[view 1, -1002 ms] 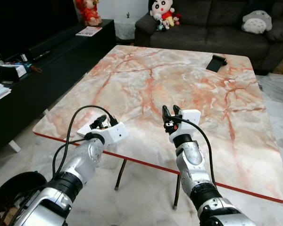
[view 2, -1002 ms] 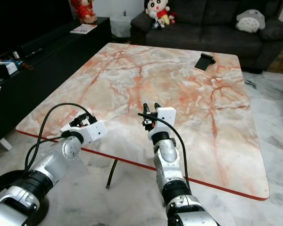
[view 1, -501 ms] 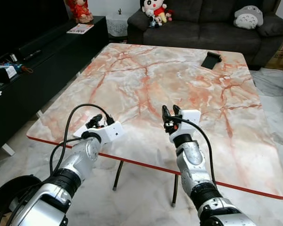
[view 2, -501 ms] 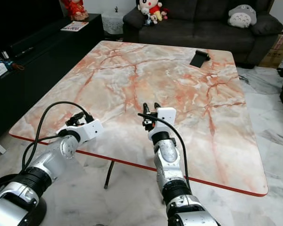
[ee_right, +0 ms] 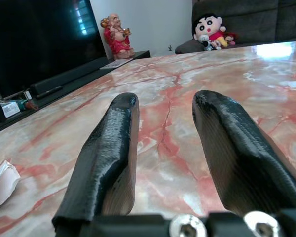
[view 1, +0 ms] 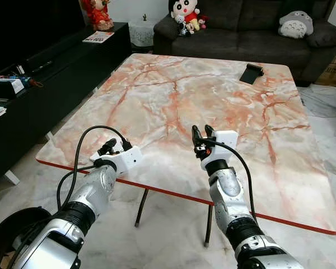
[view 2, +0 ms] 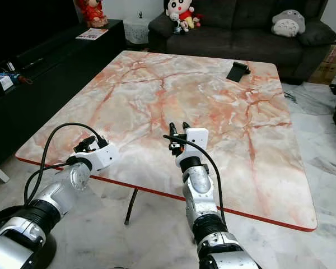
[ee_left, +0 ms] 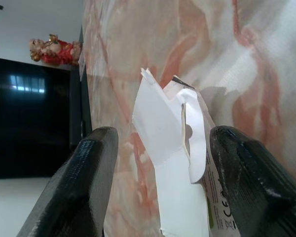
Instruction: Picking trash to rubbish bin
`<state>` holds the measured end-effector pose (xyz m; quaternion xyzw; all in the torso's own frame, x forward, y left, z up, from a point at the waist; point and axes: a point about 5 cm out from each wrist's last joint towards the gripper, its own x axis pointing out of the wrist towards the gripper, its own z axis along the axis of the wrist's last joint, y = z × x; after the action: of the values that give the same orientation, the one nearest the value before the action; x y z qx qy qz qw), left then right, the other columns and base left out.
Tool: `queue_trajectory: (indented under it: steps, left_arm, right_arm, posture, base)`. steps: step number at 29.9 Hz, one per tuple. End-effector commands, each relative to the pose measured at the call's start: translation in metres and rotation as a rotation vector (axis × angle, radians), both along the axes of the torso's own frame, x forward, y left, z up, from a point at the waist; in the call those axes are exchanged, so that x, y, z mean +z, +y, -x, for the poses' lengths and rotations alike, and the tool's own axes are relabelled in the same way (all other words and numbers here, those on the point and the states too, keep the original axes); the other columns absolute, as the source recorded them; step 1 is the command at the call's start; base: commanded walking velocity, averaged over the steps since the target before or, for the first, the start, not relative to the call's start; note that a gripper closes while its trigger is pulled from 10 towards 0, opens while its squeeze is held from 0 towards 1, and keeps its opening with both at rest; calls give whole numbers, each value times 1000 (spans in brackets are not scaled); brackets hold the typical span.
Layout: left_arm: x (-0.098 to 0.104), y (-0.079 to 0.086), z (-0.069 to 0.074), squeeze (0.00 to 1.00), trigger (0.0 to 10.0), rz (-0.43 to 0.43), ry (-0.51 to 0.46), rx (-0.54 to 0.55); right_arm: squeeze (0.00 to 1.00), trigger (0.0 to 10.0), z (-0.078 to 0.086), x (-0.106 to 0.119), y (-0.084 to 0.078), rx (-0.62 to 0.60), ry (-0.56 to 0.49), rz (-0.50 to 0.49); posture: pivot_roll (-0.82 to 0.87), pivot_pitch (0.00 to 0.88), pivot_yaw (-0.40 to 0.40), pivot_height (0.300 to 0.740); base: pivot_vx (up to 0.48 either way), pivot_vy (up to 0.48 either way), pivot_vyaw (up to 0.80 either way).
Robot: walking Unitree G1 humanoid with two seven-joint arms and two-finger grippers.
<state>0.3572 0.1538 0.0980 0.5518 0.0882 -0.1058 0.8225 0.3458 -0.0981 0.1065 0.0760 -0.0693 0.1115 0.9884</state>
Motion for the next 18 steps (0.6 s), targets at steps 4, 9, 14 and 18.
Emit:
queue_trajectory:
  steps: [4,9,14,18]
  left_arm:
    - [2,8,-2,0,10000,-6,-3,46]
    - [-1,17,-2,0,10000,-20,6,114]
    - [-2,21,-1,0,10000,-26,16,120]
    - [-4,22,0,0,10000,-22,22,129]
  right_arm:
    - [0,10000,-2,4,1,5,-9,-2]
    - [0,10000,-1,4,1,5,-8,-2]
    - [0,10000,-1,4,1,5,-9,-2]
    - [0,10000,-1,4,1,5,-10,-3]
  posture:
    - [214,0,24,740]
    - [214,0,24,740]
    - [214,0,24,740]
    - [214,0,24,740]
  base:
    - [0,0,0]
    - [0,0,0]
    - [0,0,0]
    - [0,0,0]
